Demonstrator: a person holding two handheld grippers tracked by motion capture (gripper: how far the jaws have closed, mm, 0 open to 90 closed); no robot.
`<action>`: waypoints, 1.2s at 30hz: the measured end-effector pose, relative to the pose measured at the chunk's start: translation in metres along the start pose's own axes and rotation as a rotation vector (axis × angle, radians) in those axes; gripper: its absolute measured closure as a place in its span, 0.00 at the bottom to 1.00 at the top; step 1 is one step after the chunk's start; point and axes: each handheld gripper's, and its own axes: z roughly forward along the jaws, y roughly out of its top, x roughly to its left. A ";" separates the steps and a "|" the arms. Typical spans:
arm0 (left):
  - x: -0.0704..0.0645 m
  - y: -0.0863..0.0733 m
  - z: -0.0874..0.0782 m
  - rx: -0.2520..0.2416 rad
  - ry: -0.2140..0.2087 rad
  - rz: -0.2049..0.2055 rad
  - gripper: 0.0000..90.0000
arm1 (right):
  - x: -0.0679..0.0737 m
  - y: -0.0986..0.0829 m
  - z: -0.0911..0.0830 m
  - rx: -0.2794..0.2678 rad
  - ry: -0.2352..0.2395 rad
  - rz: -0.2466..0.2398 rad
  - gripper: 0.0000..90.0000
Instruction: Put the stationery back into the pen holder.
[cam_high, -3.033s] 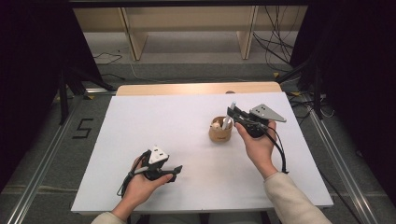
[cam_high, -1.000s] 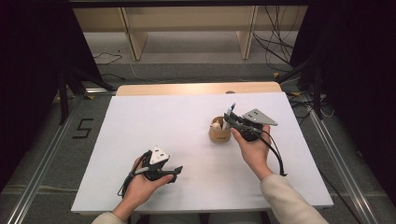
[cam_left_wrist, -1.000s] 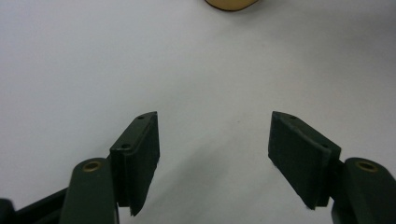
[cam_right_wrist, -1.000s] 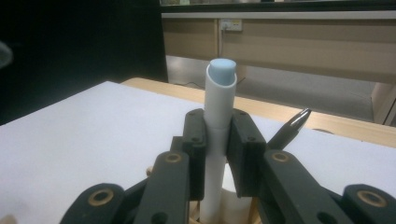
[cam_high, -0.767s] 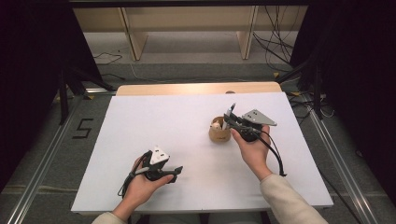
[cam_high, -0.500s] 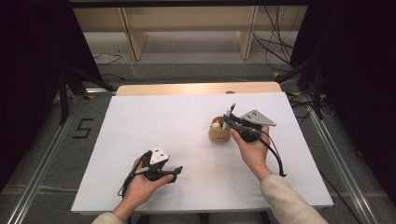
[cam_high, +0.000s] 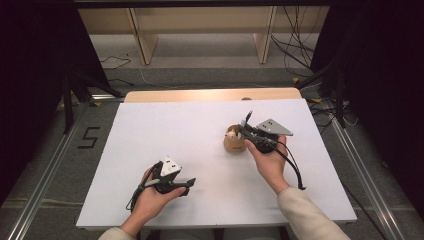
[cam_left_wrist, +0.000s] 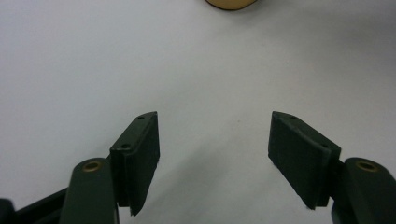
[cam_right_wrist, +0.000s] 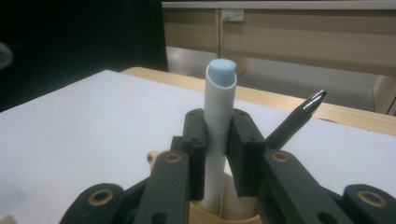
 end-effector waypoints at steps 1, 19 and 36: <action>0.000 0.000 0.000 0.000 0.000 0.000 0.37 | 0.000 0.000 0.000 0.003 0.000 0.000 0.87; 0.000 0.000 0.000 0.000 -0.001 -0.003 0.37 | 0.000 -0.004 0.002 0.017 0.003 0.002 0.87; 0.000 -0.001 0.001 0.006 -0.004 0.003 0.37 | -0.001 -0.005 0.003 0.020 -0.008 0.008 0.86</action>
